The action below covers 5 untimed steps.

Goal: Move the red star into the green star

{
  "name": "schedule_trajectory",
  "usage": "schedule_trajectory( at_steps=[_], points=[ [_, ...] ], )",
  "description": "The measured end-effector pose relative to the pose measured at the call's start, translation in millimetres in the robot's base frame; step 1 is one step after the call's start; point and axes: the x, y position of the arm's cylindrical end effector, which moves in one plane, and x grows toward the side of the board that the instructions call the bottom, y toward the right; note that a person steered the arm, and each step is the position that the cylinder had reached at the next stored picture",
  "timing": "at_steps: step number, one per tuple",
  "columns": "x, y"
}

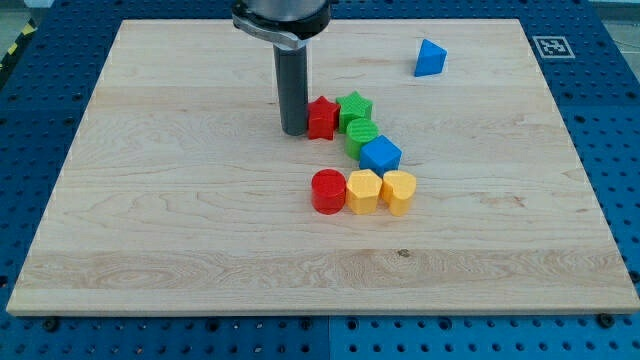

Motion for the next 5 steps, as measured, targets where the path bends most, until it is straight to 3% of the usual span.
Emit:
schedule_trajectory(
  at_steps=[5],
  points=[
    [-26.6,19.6]
  ],
)
